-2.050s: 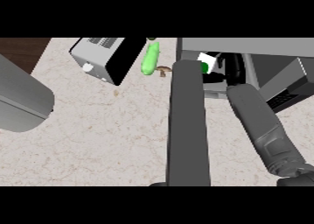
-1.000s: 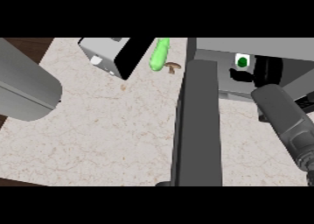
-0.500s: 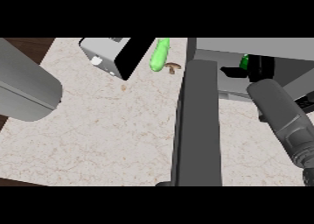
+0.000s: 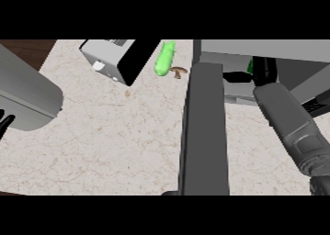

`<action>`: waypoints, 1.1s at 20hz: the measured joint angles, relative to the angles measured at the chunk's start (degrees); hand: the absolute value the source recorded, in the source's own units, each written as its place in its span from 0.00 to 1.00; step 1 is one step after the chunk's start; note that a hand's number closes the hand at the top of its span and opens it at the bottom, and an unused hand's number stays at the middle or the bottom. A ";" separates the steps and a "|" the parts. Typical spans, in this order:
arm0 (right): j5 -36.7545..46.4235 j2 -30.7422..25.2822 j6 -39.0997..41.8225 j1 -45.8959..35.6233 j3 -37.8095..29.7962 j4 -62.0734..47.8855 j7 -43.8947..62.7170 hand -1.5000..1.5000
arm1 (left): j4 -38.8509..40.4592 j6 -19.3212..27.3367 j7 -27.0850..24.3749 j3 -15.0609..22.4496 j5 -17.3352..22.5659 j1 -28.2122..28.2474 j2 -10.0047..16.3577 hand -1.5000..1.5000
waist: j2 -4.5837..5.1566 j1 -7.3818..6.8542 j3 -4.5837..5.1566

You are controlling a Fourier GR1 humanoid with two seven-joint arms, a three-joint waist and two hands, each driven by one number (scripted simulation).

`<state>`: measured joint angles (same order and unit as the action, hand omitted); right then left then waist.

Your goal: Pick up the milk, place it into the microwave and close the microwave

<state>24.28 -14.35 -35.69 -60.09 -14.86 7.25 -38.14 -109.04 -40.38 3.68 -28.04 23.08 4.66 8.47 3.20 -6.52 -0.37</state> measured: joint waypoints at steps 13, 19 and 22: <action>-9.40 2.76 17.10 5.42 -8.15 0.74 -9.37 0.00 | -0.23 -2.77 -1.36 5.91 -2.22 0.67 -3.50 1.00 | -1.70 3.11 0.17; -12.39 4.81 26.26 9.73 -9.97 0.99 -13.16 0.00 | -1.33 -1.90 0.72 10.51 -4.02 0.19 -5.88 1.00 | -2.34 4.57 0.23; -13.50 5.20 30.71 12.70 -10.19 1.68 -14.69 0.00 | -1.33 -1.10 2.73 12.40 -3.71 -0.73 -6.30 1.00 | -2.67 5.32 0.27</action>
<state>10.78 -9.15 -4.99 -47.40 -25.05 8.93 -52.83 -110.37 -41.48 6.41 -15.64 19.37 3.92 2.17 0.53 -1.20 -0.11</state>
